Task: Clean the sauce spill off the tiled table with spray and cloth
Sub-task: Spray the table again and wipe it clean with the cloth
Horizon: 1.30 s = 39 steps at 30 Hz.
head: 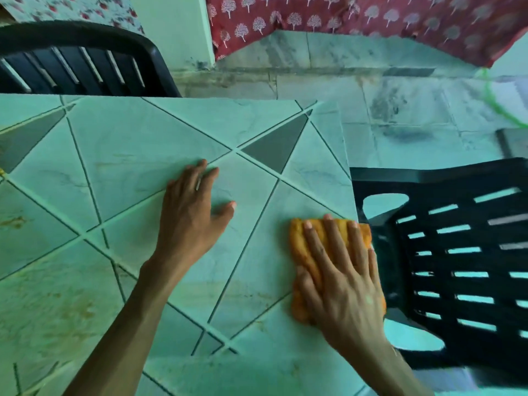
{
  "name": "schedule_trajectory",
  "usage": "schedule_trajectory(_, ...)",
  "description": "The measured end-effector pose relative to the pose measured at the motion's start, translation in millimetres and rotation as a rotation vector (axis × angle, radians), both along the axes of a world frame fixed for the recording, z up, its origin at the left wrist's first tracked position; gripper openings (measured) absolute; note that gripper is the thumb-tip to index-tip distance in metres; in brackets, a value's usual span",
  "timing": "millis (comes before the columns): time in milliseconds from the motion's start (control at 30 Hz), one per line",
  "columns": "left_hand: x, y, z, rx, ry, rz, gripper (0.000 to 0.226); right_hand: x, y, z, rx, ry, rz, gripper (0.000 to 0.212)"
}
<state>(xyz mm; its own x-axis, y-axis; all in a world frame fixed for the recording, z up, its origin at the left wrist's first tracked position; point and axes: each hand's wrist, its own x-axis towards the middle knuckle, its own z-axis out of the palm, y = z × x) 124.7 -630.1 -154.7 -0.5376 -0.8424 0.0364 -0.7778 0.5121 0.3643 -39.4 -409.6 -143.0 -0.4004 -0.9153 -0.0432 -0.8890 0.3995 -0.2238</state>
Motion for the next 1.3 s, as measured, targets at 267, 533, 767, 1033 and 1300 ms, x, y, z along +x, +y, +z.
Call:
schedule_trajectory(267, 1, -4, -3, 0.073, 0.042, 0.013, 0.081, -112, -192, -7, -0.004, -0.099, -0.103, 0.065)
schedule_trajectory(533, -1, -3, 1, 0.162, 0.063, 0.045, 0.085, -13, 5, -3, -0.056, 0.042, 0.093, 0.068)
schedule_trajectory(767, -3, 17, 13, 0.093, 0.041, 0.07, 0.059, -32, -50, -6, -0.003, 0.012, 0.05, 0.065)
schedule_trajectory(1033, 64, 33, 24, 0.094, -0.05, 0.062, 0.056, 48, -39, -4, -0.03, 0.06, 0.4, 0.066)
schedule_trajectory(1300, 112, 37, 22, 0.153, -0.016, -0.016, 0.06, 5, -57, -3, 0.034, 0.075, 0.046, 0.067)
